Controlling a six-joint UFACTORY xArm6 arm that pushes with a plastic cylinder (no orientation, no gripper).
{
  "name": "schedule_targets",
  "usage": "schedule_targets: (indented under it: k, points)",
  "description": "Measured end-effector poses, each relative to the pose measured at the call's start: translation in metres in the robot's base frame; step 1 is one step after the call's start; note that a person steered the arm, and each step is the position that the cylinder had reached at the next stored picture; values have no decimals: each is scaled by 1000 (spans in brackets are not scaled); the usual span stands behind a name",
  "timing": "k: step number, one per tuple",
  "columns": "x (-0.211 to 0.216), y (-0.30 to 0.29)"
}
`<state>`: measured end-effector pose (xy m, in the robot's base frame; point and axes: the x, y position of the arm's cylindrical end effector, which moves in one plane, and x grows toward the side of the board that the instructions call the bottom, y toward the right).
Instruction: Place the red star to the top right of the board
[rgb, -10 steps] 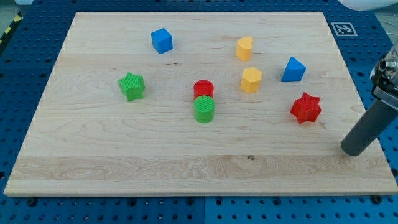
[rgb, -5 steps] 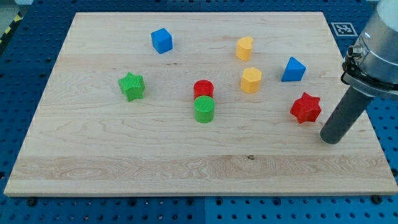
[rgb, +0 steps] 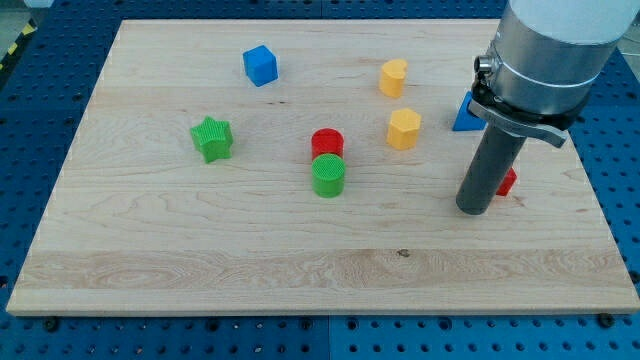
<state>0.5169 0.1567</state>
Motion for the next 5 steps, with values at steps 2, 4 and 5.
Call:
schedule_targets:
  k: [2, 4, 5]
  points:
    - [4, 8]
    - [3, 13]
    - [-6, 21]
